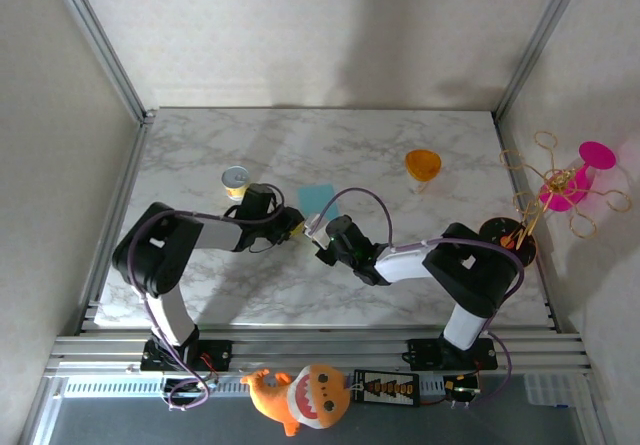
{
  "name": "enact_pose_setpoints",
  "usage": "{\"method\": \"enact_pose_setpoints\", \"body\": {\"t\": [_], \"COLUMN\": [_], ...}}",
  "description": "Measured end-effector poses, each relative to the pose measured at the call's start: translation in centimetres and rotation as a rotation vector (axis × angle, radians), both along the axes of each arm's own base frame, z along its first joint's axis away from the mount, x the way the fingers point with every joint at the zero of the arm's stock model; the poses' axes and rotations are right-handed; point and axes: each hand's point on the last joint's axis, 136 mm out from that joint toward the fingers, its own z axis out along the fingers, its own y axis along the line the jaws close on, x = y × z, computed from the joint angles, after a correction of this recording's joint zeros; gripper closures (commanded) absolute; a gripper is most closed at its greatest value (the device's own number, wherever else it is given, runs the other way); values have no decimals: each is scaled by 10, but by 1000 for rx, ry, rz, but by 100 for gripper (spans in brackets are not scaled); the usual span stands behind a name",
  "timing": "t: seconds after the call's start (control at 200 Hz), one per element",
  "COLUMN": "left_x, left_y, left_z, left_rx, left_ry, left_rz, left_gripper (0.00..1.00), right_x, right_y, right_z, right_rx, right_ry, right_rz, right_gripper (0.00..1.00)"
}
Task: Fold a paper plane with a square sheet of paper (pick it up from the middle)
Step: Third fold the triangle at the center of the table.
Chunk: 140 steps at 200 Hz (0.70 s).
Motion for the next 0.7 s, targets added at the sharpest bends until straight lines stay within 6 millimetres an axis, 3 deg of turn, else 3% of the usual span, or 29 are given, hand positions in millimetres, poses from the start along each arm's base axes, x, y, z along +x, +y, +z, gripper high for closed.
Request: {"method": "enact_pose_setpoints", "body": {"t": [0.15,0.315,0.451,0.701], "left_x": [5,11,18,33], "left_y": [21,21,11,-14], "left_z": [25,49,42,5], "left_rx": [63,79,92,164], "left_ry": [-69,-152,-148,-82], "left_rz": [41,36,8,-70], "left_gripper": [68,69,74,88], "right_x": [-16,-33,-45,-59], "right_y": [5,12,18,24], "right_z": [-2,-5,-7,-2], "right_rx": [33,84,125,195], "right_ry": [81,191,270,371], "right_rz": [49,91,117,154], "right_gripper": [96,96,97,97]}}
